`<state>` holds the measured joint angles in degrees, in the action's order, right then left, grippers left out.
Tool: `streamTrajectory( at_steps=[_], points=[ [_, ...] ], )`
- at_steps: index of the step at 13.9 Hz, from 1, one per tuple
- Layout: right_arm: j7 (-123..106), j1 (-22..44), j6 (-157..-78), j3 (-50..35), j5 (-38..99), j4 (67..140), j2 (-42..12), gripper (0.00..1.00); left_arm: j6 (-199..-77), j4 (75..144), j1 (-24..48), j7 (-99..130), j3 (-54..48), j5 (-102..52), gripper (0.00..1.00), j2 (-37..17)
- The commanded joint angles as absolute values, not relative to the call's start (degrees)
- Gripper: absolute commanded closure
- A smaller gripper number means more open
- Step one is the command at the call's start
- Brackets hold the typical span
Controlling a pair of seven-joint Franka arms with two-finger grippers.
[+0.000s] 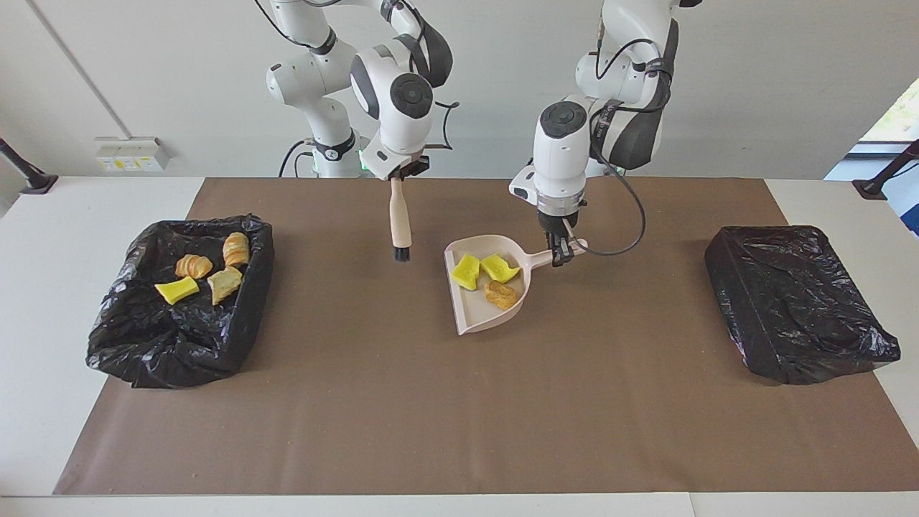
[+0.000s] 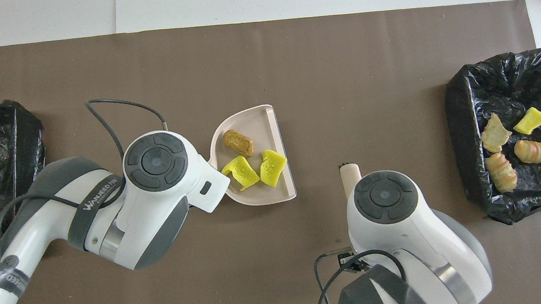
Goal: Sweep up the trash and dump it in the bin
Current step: 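Carry the loaded dustpan over the black bag with the left gripper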
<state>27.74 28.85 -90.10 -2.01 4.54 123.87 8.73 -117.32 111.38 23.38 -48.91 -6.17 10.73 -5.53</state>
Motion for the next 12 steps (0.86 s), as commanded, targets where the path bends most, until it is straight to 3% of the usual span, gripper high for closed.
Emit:
streamTrajectory(
  at_steps=[1,4,6,12],
  points=[
    [33.03,29.53,-94.02,-2.63,11.66,127.96,11.59,1.00,-116.81,108.03,17.34,-54.38,-6.59,11.69,1.00,-3.96],
    [37.51,33.82,-96.14,-3.34,15.37,129.02,10.73,1.00,-116.81,105.13,10.66,-60.27,-6.59,11.69,1.00,-3.96],
    [41.82,36.64,-101.93,-3.43,16.78,131.03,9.58,1.00,-116.72,103.72,5.13,-66.24,-6.59,11.60,1.00,-3.78],
    [44.65,44.81,-110.28,-3.51,18.02,133.93,4.48,1.00,-114.70,100.11,-15.87,-80.50,-6.42,8.89,1.00,-3.95]
  ],
)
